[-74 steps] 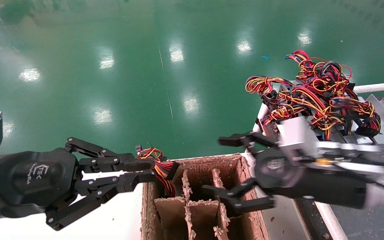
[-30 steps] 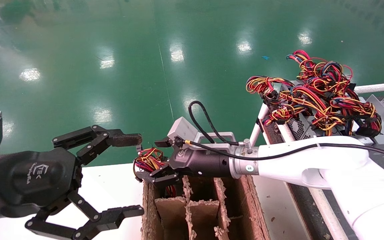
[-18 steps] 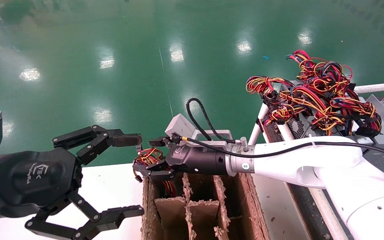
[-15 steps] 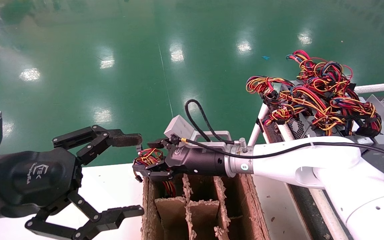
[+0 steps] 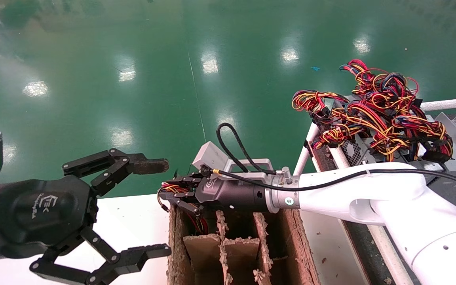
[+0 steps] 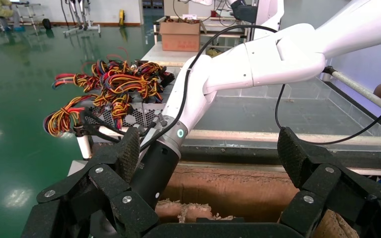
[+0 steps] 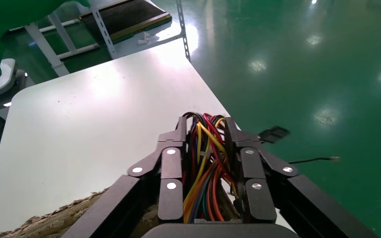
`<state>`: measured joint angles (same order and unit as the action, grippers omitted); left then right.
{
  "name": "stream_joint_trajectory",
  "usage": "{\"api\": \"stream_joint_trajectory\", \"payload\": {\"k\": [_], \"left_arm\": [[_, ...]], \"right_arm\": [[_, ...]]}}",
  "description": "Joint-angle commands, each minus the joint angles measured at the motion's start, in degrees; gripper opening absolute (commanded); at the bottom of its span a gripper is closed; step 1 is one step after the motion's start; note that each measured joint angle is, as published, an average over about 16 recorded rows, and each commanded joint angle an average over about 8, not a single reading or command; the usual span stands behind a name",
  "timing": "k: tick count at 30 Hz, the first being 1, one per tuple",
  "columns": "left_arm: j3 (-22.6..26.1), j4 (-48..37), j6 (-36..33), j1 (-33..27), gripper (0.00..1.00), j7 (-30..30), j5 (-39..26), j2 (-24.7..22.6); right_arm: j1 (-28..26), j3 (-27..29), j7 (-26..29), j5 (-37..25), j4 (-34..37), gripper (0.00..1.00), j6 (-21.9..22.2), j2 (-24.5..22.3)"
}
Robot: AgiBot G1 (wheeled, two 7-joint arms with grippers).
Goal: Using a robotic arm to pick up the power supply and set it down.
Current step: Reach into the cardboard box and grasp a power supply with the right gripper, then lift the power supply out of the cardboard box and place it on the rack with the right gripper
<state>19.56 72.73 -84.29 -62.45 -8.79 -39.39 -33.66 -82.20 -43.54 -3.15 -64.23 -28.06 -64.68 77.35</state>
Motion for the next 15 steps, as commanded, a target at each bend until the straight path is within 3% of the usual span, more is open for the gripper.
{"api": "stream_joint_trajectory", "payload": {"k": [1, 15], "left_arm": [[0.0, 0.0, 0.0, 0.0, 1.0, 0.0, 0.0, 0.0], [0.0, 0.0, 0.0, 0.0, 1.0, 0.0, 0.0, 0.0]], "right_arm": [[-0.1, -0.5, -0.2, 0.5, 0.2, 0.0, 0.0, 0.0], [-1.4, -0.4, -3.3, 4.3, 0.5, 0.0, -2.8, -1.8]]}}
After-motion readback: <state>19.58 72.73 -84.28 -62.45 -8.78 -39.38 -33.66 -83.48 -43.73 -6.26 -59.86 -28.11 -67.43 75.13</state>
